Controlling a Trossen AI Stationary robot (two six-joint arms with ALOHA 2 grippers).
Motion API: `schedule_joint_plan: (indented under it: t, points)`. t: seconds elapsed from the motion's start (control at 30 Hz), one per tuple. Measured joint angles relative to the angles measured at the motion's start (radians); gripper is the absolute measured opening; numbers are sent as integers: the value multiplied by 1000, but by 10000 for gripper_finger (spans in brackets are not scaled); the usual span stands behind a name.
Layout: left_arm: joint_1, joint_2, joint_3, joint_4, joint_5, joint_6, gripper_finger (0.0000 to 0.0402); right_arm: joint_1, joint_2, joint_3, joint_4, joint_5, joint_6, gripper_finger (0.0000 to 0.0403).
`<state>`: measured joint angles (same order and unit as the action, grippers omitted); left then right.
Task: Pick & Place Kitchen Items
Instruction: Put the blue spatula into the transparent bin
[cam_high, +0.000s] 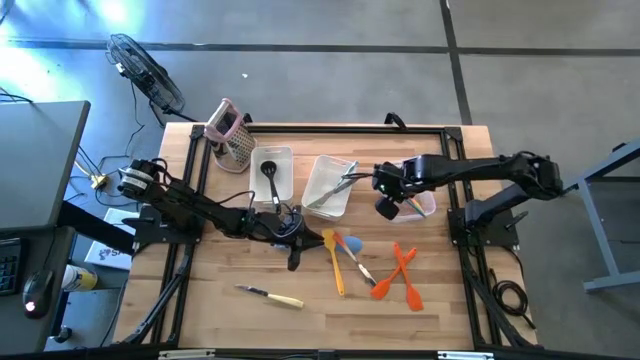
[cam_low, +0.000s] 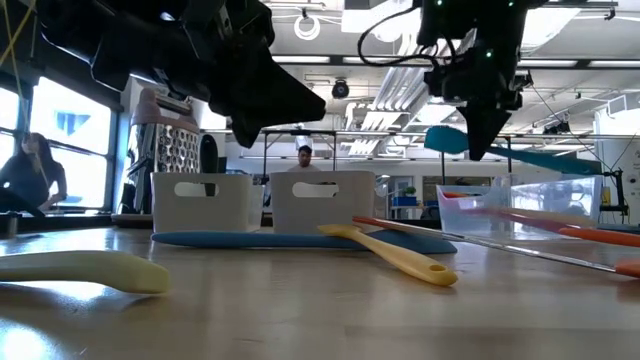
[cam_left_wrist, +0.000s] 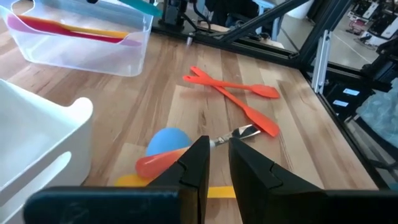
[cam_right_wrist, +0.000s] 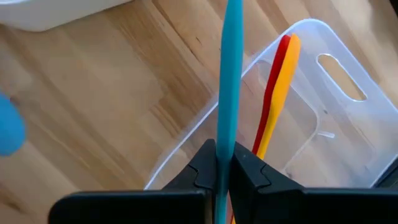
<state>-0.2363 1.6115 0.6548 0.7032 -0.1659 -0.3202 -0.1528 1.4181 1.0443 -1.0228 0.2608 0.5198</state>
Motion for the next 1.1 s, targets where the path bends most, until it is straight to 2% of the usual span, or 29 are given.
schedule_joint_plan:
  t: [0.2,0.43,0.63,0.73,1.1]
  points:
    - [0,0,0,-5,29,-4,57,-28,46,0,4,1,-19,9]
    - [-1,0,0,-15,46,-3,57,-40,35,0,-7,-3,-27,8]
    - [-1,0,0,-25,44,0,57,-32,18,0,-35,-66,-20,8]
    - [0,0,0,-25,43,3,57,-22,16,10,-72,-65,-19,8]
    - [0,0,0,-21,-3,24,57,-54,1,36,-82,51,-79,8]
